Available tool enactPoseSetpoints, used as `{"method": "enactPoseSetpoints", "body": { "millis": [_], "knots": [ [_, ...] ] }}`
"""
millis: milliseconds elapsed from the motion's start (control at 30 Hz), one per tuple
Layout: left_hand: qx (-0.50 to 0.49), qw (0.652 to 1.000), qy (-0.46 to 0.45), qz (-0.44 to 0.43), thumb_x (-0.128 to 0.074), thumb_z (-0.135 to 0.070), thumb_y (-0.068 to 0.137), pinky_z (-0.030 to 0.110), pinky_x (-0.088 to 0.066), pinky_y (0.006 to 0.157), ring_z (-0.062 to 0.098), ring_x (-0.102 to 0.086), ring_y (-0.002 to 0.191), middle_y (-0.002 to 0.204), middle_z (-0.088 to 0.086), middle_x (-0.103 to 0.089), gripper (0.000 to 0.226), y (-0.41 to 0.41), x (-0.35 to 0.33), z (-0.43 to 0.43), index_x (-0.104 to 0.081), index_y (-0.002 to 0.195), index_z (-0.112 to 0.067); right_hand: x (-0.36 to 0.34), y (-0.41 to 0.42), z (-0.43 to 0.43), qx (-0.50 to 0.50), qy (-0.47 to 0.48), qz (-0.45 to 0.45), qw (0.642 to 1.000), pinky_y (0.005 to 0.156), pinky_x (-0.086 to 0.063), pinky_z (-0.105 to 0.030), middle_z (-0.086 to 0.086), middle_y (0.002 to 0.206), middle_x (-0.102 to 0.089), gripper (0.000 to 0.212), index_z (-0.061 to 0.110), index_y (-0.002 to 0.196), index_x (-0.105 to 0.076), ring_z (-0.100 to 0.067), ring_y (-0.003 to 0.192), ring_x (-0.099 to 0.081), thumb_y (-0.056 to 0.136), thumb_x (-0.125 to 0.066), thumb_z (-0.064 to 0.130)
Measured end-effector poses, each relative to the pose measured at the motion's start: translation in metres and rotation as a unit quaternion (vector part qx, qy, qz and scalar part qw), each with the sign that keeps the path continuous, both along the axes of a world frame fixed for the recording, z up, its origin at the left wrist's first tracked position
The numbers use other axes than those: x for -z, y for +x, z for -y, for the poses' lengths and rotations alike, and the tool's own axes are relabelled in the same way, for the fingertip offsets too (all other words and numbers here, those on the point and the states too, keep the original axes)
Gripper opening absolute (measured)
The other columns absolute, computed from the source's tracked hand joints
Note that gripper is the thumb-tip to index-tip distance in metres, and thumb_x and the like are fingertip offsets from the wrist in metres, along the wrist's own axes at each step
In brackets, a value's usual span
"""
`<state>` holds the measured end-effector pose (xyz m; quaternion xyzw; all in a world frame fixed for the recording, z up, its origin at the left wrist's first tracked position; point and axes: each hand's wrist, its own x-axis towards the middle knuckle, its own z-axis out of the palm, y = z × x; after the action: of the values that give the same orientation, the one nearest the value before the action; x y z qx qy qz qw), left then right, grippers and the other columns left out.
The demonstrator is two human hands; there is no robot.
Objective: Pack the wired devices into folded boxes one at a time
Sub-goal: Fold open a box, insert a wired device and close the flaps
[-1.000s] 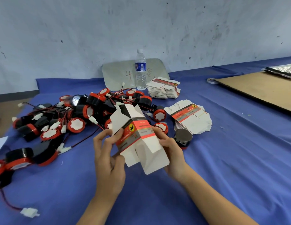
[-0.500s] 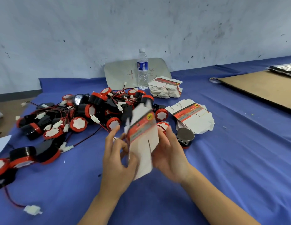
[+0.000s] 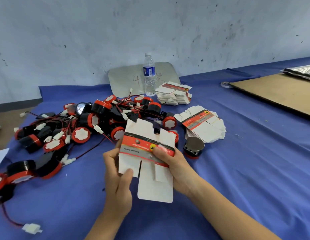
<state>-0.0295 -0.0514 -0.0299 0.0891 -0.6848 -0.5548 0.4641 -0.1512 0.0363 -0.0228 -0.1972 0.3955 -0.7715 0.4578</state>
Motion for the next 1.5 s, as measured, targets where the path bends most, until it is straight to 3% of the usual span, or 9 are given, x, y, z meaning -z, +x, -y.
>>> {"method": "enactPoseSetpoints", "body": {
  "millis": [167, 433, 567, 700, 833, 967, 1267, 1367, 1500],
  "knots": [
    [0.0, 0.999, 0.045, 0.017, -0.062, -0.061, 0.077, 0.013, -0.051, 0.074, 0.003, -0.066, 0.099, 0.11, -0.019, -0.067, 0.051, -0.002, -0.002, -0.002, -0.048, 0.123, -0.043, -0.003, -0.009, -0.008, 0.13, 0.042, -0.201, 0.97, 0.069, -0.057, -0.028, 0.001, 0.096, -0.076, 0.032, 0.017, 0.102, -0.068, -0.018, 0.087, -0.073, 0.072, -0.078, 0.013],
    [-0.141, 0.986, -0.013, 0.09, -0.07, -0.027, 0.082, 0.008, -0.046, 0.055, -0.001, -0.065, 0.068, 0.081, -0.021, -0.07, 0.029, -0.007, 0.004, 0.013, -0.055, 0.085, -0.051, -0.004, 0.006, -0.006, 0.205, 0.03, -0.453, 0.867, 0.085, -0.053, -0.021, 0.036, 0.098, -0.066, 0.042, 0.061, 0.099, -0.063, 0.002, 0.097, -0.065, 0.086, -0.068, 0.021],
    [-0.146, 0.985, -0.006, 0.093, -0.064, -0.043, 0.076, 0.007, -0.047, 0.06, -0.002, -0.066, 0.076, 0.089, -0.024, -0.069, 0.024, -0.006, 0.001, 0.008, -0.051, 0.089, -0.058, -0.005, 0.007, -0.006, 0.19, 0.014, -0.42, 0.887, 0.084, -0.053, -0.019, 0.031, 0.102, -0.068, 0.04, 0.057, 0.101, -0.066, 0.0, 0.099, -0.066, 0.085, -0.067, 0.021],
    [-0.092, 0.992, 0.01, 0.08, -0.066, -0.044, 0.087, 0.008, -0.047, 0.083, -0.004, -0.056, 0.113, 0.122, -0.027, -0.059, 0.051, -0.005, -0.001, 0.007, -0.041, 0.131, -0.049, -0.008, 0.003, -0.009, 0.101, 0.006, -0.297, 0.95, 0.074, -0.054, -0.019, 0.009, 0.101, -0.074, 0.029, 0.033, 0.104, -0.068, -0.011, 0.095, -0.07, 0.078, -0.076, 0.023],
    [-0.006, 0.994, 0.019, 0.104, -0.064, -0.059, 0.071, 0.026, -0.045, 0.102, 0.0, -0.039, 0.135, 0.149, -0.023, -0.037, 0.093, -0.005, -0.003, 0.005, -0.022, 0.151, -0.039, -0.01, 0.004, -0.011, 0.006, 0.02, -0.249, 0.968, 0.077, -0.055, -0.026, 0.001, 0.109, -0.072, 0.063, 0.026, 0.12, -0.057, -0.02, 0.099, -0.07, 0.065, -0.083, 0.043],
    [0.045, 0.993, -0.012, 0.109, -0.073, -0.073, 0.061, 0.011, -0.04, 0.1, -0.007, -0.03, 0.138, 0.147, -0.039, -0.028, 0.115, -0.005, -0.004, -0.001, -0.011, 0.152, -0.041, -0.015, 0.011, -0.01, 0.012, 0.025, -0.262, 0.965, 0.082, -0.053, -0.023, 0.007, 0.117, -0.069, 0.094, 0.027, 0.135, -0.042, -0.014, 0.11, -0.065, 0.057, -0.082, 0.062],
    [0.043, 0.991, -0.094, 0.079, -0.066, -0.046, 0.075, 0.017, -0.041, 0.103, 0.001, -0.028, 0.142, 0.154, -0.027, -0.021, 0.094, -0.001, -0.005, -0.006, -0.004, 0.144, -0.06, -0.017, 0.01, -0.013, 0.042, -0.021, -0.248, 0.968, 0.103, -0.045, -0.052, 0.002, 0.141, -0.053, 0.09, 0.043, 0.142, -0.036, -0.024, 0.125, -0.055, 0.065, -0.068, 0.075],
    [0.023, 0.984, -0.165, 0.069, -0.062, -0.043, 0.08, 0.008, -0.034, 0.101, -0.005, -0.022, 0.141, 0.151, -0.033, -0.016, 0.09, -0.001, -0.005, -0.009, -0.005, 0.149, -0.048, -0.016, 0.012, -0.014, 0.056, -0.025, -0.264, 0.963, 0.104, -0.045, -0.048, 0.005, 0.139, -0.055, 0.078, 0.047, 0.136, -0.043, -0.021, 0.127, -0.054, 0.068, -0.056, 0.083],
    [0.029, 0.985, -0.155, 0.064, -0.06, -0.043, 0.081, 0.022, -0.039, 0.106, 0.009, -0.024, 0.145, 0.154, -0.026, -0.019, 0.086, -0.002, -0.002, -0.007, -0.009, 0.149, -0.049, -0.017, 0.014, -0.014, 0.049, -0.009, -0.276, 0.96, 0.106, -0.044, -0.039, 0.013, 0.138, -0.055, 0.071, 0.057, 0.131, -0.045, -0.013, 0.129, -0.051, 0.069, -0.035, 0.091]
  ]
}}
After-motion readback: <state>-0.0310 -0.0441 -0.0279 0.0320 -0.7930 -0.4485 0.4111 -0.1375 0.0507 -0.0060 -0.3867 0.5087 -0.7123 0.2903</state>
